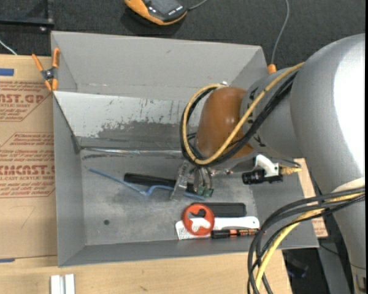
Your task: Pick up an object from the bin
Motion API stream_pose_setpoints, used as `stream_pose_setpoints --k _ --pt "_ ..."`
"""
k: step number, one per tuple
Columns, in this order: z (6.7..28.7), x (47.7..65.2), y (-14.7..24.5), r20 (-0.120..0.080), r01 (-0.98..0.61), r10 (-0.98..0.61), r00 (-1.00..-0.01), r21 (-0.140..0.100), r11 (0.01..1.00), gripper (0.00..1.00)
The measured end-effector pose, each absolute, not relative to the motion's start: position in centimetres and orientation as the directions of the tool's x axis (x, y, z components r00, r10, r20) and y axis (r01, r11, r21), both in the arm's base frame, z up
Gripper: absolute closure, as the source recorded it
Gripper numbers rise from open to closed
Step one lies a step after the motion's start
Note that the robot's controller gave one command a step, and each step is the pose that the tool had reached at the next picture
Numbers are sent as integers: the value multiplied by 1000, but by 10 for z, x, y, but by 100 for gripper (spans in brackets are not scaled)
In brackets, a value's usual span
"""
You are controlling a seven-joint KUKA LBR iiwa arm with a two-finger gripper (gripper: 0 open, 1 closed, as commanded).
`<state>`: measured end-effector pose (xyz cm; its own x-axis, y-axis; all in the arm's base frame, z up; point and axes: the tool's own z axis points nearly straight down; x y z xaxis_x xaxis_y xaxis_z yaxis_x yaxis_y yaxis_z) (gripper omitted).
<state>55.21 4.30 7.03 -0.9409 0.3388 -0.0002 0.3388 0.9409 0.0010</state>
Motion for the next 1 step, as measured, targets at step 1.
stream_pose_setpoints --k 1 --pt "70 552 43 0 339 339 -941 1 941 100"
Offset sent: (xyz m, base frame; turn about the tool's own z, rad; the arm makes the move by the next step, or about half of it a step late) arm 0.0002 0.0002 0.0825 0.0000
